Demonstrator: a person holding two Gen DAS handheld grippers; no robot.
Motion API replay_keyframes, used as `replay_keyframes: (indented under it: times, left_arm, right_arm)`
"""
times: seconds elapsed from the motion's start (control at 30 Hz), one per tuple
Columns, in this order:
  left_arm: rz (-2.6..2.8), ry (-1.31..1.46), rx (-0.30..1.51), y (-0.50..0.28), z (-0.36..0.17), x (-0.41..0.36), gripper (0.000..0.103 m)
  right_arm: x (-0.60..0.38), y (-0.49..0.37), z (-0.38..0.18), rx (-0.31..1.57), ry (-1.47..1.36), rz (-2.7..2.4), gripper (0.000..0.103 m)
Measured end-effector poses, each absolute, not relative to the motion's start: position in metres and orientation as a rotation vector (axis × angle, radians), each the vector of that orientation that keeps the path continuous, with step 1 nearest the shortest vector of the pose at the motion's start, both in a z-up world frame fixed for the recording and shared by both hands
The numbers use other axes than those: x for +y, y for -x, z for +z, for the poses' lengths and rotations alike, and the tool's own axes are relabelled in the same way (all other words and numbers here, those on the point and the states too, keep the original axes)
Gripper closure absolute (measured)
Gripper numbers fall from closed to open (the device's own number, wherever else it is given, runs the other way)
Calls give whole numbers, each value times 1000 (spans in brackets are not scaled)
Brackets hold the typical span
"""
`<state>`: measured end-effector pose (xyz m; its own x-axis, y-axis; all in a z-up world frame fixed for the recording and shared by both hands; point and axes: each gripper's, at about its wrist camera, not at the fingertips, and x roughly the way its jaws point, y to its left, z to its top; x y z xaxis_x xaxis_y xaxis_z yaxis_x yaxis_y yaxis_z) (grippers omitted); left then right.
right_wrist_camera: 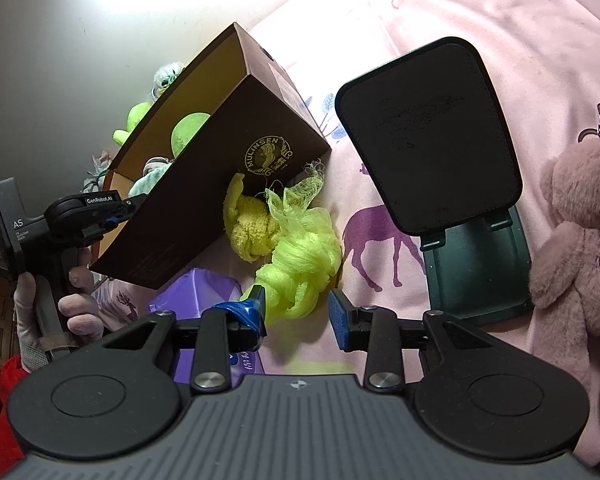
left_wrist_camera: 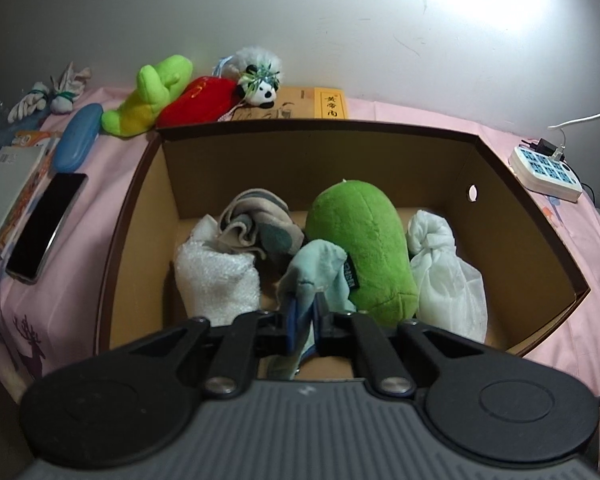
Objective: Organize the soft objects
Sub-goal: 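Lower the blue pouch into the box and open the left gripper, then withdraw the left gripper from the box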
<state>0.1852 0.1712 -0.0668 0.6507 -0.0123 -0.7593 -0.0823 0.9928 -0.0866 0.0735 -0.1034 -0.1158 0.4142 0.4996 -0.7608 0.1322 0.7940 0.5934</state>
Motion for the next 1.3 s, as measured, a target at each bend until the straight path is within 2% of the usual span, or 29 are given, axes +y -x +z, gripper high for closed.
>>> replay_keyframes:
  times: [0.03,0.07,0.1,0.23,0.5,1.3]
  left_arm:
    - [41,120,876,-187,-69,172,92]
    - [53,118,881,-187,-71,172,74]
    - [59,116,880,-186,-72,173,62]
    - [61,112,879,-184,-71,173,61]
    - [89,90,880,-180,-64,170,51]
    - [81,68,850,-118,-19,161,44]
  right_arm:
    - [-103,-74,-116,1140,-644,253,86]
    - [-103,-74,-116,1141,-643,253,86]
    - [-102,-74,-116,1142,-642,253,86]
    - [-101,-76,-117,1147,-642,254,86]
    - [-98,-78,-119,1154,-638,260,86]
    - [-92,-85,-128,1194,-631,281,85]
